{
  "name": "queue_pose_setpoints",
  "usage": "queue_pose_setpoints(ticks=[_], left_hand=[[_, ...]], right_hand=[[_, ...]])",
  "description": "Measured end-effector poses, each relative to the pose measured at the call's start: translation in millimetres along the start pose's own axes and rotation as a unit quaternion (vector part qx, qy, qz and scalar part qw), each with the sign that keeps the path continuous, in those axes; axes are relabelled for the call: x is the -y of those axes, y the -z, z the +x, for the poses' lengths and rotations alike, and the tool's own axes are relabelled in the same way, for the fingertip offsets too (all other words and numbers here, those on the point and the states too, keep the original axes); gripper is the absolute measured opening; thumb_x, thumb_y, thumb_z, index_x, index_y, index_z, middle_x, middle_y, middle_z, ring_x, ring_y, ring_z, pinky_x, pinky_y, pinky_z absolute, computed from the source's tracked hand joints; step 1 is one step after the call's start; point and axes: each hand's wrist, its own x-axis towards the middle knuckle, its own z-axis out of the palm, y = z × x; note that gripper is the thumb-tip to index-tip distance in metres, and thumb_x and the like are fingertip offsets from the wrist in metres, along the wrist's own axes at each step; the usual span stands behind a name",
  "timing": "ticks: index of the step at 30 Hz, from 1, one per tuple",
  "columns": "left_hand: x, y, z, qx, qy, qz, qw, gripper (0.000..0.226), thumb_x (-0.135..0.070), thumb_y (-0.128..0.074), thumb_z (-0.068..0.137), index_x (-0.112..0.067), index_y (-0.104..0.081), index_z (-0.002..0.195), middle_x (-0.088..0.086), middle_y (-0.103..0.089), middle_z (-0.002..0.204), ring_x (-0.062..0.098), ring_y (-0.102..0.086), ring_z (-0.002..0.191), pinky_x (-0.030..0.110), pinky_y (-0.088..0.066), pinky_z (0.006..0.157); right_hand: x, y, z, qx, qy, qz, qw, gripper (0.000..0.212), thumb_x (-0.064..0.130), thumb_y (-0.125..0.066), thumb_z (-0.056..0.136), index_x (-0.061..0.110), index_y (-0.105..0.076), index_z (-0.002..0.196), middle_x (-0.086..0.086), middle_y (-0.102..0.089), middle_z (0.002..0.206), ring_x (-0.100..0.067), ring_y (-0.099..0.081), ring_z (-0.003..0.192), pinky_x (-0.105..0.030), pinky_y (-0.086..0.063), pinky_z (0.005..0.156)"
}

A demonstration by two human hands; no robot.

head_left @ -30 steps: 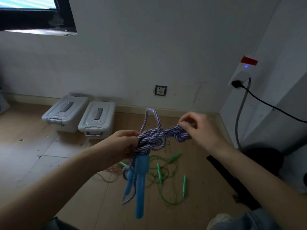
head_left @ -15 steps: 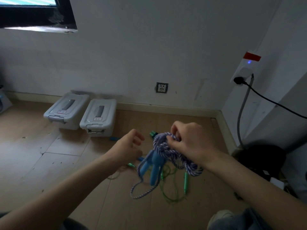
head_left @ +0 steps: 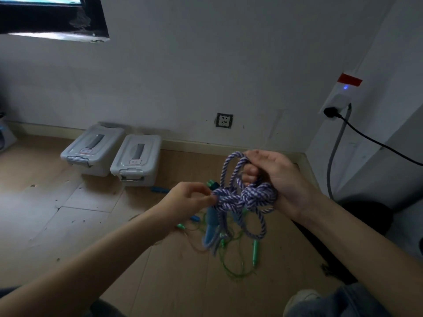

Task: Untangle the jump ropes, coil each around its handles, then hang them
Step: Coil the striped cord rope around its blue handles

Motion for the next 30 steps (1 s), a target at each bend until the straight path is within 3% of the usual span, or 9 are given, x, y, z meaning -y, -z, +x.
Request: queue_pose_setpoints(ticks=[3, 7, 9, 11, 14, 18, 21, 26, 30], left_hand=[[0.3, 9.8, -0.3, -0.022, 0.062, -0.139, 0.988, 0.014, -0.019, -0.051, 0.091, -0.007, -0.054, 0.084, 0.009, -0.067, 0.093, 0.02, -0.065, 0.086, 0.037, -0.052, 0.085], [-9.0, 15.6, -1.4, -0.048, 0.068, -0.249, 0.965, 0.014, -0.016, -0.047, 0.094, -0.005, -0.051, 0.087, 0.009, -0.064, 0.083, 0.017, -0.064, 0.071, 0.025, -0.054, 0.067], [-13.4, 12.3, -3.3, -0.047, 0.031, -0.253, 0.966, 0.014, -0.017, -0.045, 0.094, -0.004, -0.049, 0.092, 0.008, -0.063, 0.081, 0.014, -0.064, 0.066, 0.024, -0.054, 0.061], [-18.5, 9.3, -5.3, -0.042, -0.018, -0.222, 0.974, 0.016, -0.018, -0.044, 0.094, -0.003, -0.049, 0.093, 0.007, -0.062, 0.079, 0.014, -0.061, 0.065, 0.023, -0.053, 0.056], [-20.0, 9.2, -4.2, -0.026, -0.04, -0.203, 0.978, 0.02, -0.02, -0.046, 0.093, -0.001, -0.051, 0.092, 0.003, -0.064, 0.072, 0.013, -0.062, 0.064, 0.021, -0.054, 0.057], [-11.4, 11.7, -1.4, 0.011, -0.069, -0.085, 0.994, 0.021, -0.017, -0.064, 0.082, -0.009, -0.055, 0.099, 0.004, -0.07, 0.088, 0.012, -0.069, 0.078, 0.023, -0.057, 0.068], [-4.1, 12.4, 2.9, 0.028, -0.092, 0.03, 0.995, 0.031, -0.013, -0.071, 0.076, -0.018, -0.053, 0.1, 0.002, -0.068, 0.092, 0.015, -0.067, 0.084, 0.031, -0.057, 0.074], [-1.9, 16.8, 3.9, 0.04, -0.133, 0.061, 0.988, 0.033, -0.028, -0.069, 0.076, -0.031, -0.044, 0.097, -0.004, -0.069, 0.072, 0.005, -0.061, 0.061, 0.02, -0.049, 0.057], [1.5, 34.2, 3.8, -0.013, -0.206, 0.24, 0.949, 0.013, -0.044, -0.056, 0.076, -0.039, -0.048, 0.085, -0.012, -0.061, 0.064, 0.001, -0.059, 0.067, 0.017, -0.048, 0.059]], right_hand=[[-6.8, 14.4, 3.5, -0.126, 0.019, -0.398, 0.909, 0.006, 0.011, -0.05, 0.093, 0.017, -0.05, 0.093, 0.004, -0.052, 0.056, -0.006, -0.046, 0.047, -0.018, -0.037, 0.047], [-9.0, 16.7, 0.7, -0.065, -0.013, -0.587, 0.807, 0.022, 0.015, -0.052, 0.092, 0.028, -0.049, 0.109, 0.001, -0.053, 0.085, -0.013, -0.057, 0.072, -0.022, -0.042, 0.062], [-10.8, 9.4, -3.9, -0.001, 0.046, -0.62, 0.783, 0.027, 0.025, -0.057, 0.09, 0.027, -0.053, 0.117, 0.001, -0.042, 0.106, -0.015, -0.049, 0.1, -0.023, -0.039, 0.085], [-11.8, -1.1, -8.0, 0.049, 0.103, -0.591, 0.798, 0.039, 0.035, -0.063, 0.084, 0.025, -0.054, 0.121, 0.001, -0.04, 0.117, -0.013, -0.039, 0.113, -0.026, -0.032, 0.097], [-15.7, -8.6, -7.4, 0.092, 0.112, -0.634, 0.759, 0.049, 0.037, -0.071, 0.078, 0.022, -0.054, 0.121, 0.003, -0.055, 0.114, -0.013, -0.049, 0.105, -0.027, -0.041, 0.088], [-14.9, -5.2, -5.5, 0.006, 0.12, -0.574, 0.81, 0.023, 0.03, -0.072, 0.078, 0.019, -0.069, 0.098, 0.008, -0.067, 0.087, -0.005, -0.061, 0.079, -0.014, -0.045, 0.067], [-8.7, 1.9, -4.6, 0.007, 0.05, -0.469, 0.882, 0.017, 0.026, -0.077, 0.073, 0.019, -0.074, 0.088, 0.004, -0.073, 0.083, -0.011, -0.068, 0.079, -0.028, -0.054, 0.073], [4.2, 10.7, -3.4, 0.082, 0.024, -0.56, 0.824, 0.009, 0.036, -0.077, 0.07, 0.028, -0.073, 0.073, 0.013, -0.068, 0.069, 0.004, -0.062, 0.066, -0.014, -0.045, 0.06], [10.0, 27.5, 0.9, -0.029, 0.003, -0.364, 0.931, 0.012, 0.028, -0.069, 0.075, 0.021, -0.069, 0.066, 0.007, -0.065, 0.076, -0.004, -0.061, 0.074, -0.016, -0.046, 0.064]])
